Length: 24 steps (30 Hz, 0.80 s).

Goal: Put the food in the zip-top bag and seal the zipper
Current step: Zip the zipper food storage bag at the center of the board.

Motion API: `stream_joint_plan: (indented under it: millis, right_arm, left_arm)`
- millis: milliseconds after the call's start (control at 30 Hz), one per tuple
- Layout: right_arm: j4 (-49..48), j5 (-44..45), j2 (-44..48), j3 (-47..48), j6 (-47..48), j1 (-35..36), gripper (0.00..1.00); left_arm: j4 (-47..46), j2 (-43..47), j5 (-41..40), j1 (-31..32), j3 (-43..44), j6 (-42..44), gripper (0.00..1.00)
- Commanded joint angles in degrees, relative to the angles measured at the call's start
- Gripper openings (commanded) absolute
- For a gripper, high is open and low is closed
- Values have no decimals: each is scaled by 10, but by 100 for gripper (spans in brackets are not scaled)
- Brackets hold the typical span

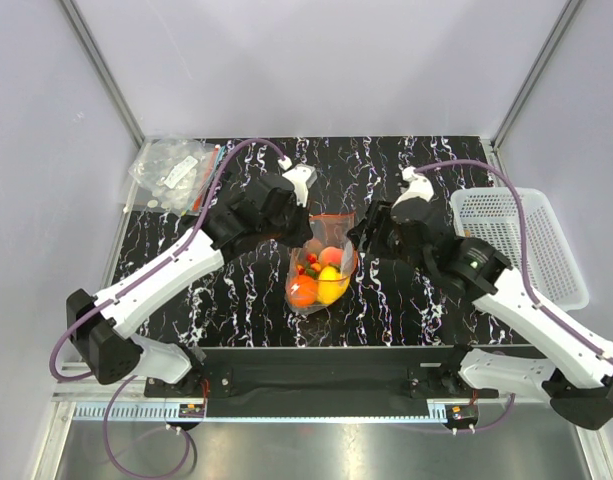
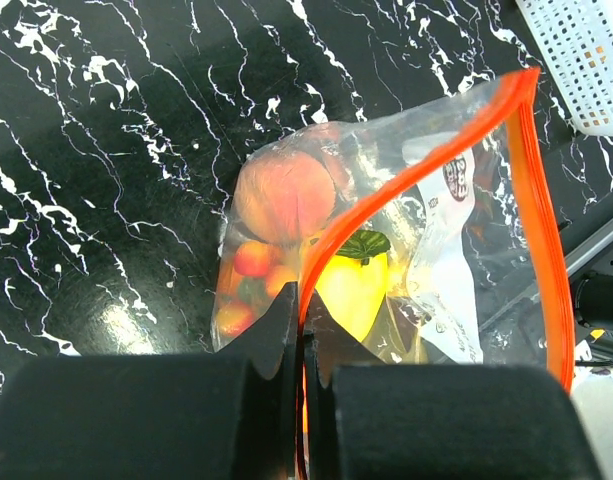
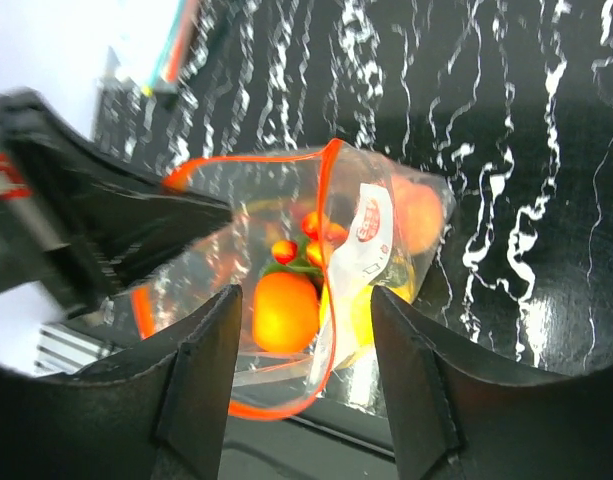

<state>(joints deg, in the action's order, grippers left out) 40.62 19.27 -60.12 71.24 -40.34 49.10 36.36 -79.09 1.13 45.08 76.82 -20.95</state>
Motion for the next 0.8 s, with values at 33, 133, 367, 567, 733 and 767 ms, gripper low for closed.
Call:
stream_joint_plan:
  millis: [33,133,367,567,733,767]
  right_arm:
    - [-17,-16,-41,-1,9,4,62]
    - [1,-10,-72,13,1,5,57]
    - [-11,-31,-71,-17,-22,4,41]
    - [-39,-80,-72,-27,-18,4,19]
    - [-29,-36,-69,-5,-29,4,0]
    - [-23,-23,-68,1,-32,5,0]
  left_arm:
    - [-25,33,-7,1,7,9,3]
    - [-23,38,-6,1,6,12,4]
    - [-22,32,-8,1,3,18,4]
    - [-30,30,-2,1,4,14,4]
    - [-38,39,56,1,-2,33,11]
    - [-40,42,69,1,-4,36,17]
